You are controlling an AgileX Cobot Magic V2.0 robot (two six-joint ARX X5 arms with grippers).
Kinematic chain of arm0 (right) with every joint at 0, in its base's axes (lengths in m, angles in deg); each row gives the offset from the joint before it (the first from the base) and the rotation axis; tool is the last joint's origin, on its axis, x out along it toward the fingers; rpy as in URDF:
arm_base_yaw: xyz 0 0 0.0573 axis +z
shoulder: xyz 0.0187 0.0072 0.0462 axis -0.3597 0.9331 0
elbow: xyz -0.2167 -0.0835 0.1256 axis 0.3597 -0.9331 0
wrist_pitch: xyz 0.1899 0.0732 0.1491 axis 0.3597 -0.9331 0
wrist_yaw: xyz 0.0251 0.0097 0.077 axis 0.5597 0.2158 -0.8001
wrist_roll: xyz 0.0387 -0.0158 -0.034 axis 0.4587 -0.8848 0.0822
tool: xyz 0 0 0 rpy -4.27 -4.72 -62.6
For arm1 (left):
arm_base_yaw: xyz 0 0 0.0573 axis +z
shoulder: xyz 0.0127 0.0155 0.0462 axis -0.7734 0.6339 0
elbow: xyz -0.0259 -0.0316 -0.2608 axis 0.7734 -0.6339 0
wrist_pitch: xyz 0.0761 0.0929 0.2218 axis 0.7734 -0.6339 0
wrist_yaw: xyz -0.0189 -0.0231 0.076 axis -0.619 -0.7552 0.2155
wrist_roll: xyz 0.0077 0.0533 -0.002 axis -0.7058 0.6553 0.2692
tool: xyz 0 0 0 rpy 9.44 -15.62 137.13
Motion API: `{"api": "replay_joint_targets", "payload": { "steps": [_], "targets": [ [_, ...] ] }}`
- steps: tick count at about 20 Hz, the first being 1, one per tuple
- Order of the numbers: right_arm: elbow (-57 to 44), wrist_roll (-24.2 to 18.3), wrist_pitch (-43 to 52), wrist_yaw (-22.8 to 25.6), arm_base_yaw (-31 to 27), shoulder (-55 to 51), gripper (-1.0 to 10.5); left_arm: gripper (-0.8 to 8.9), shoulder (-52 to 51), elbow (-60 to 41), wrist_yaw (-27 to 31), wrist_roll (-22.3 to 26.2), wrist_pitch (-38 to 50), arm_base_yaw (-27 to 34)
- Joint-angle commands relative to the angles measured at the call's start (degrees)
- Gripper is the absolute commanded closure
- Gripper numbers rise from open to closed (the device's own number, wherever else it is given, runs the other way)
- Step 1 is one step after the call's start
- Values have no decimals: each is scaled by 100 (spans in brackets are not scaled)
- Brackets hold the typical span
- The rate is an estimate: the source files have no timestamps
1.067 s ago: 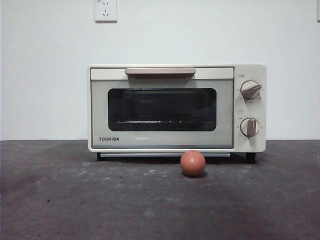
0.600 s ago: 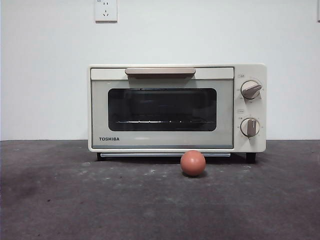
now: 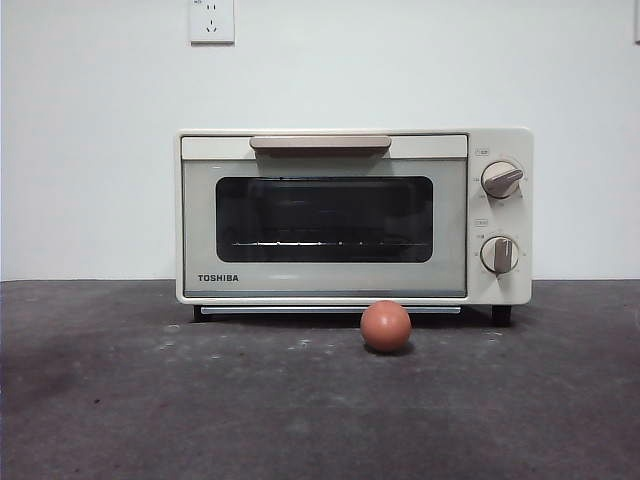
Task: Eggoven
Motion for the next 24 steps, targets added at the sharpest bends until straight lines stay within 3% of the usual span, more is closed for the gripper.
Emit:
{"api": "replay_joint_targets", "payload": {
  "steps": [1,3,10,14,19,24],
  "targets": [
    [103,531,529,-4,286,448,583,806,26,85,-20,111,98,-9],
    [103,883,1091,190,662,907,584,806,28,85,-20,109,173,-9],
    [107,1759,2704,2061,1954,2712,584,806,28,85,-20,107,234,-9],
    [243,1932,3303,2876,2350,3766,585,806,28,85,-20,107,232,-9],
    [929,1950,3388,3331,2461,5082,585,806,28,85,-22,90,229,-22],
    [1460,1943,3368,3480,2461,5899,588,806,28,85,-20,92,225,-234]
  ]
}}
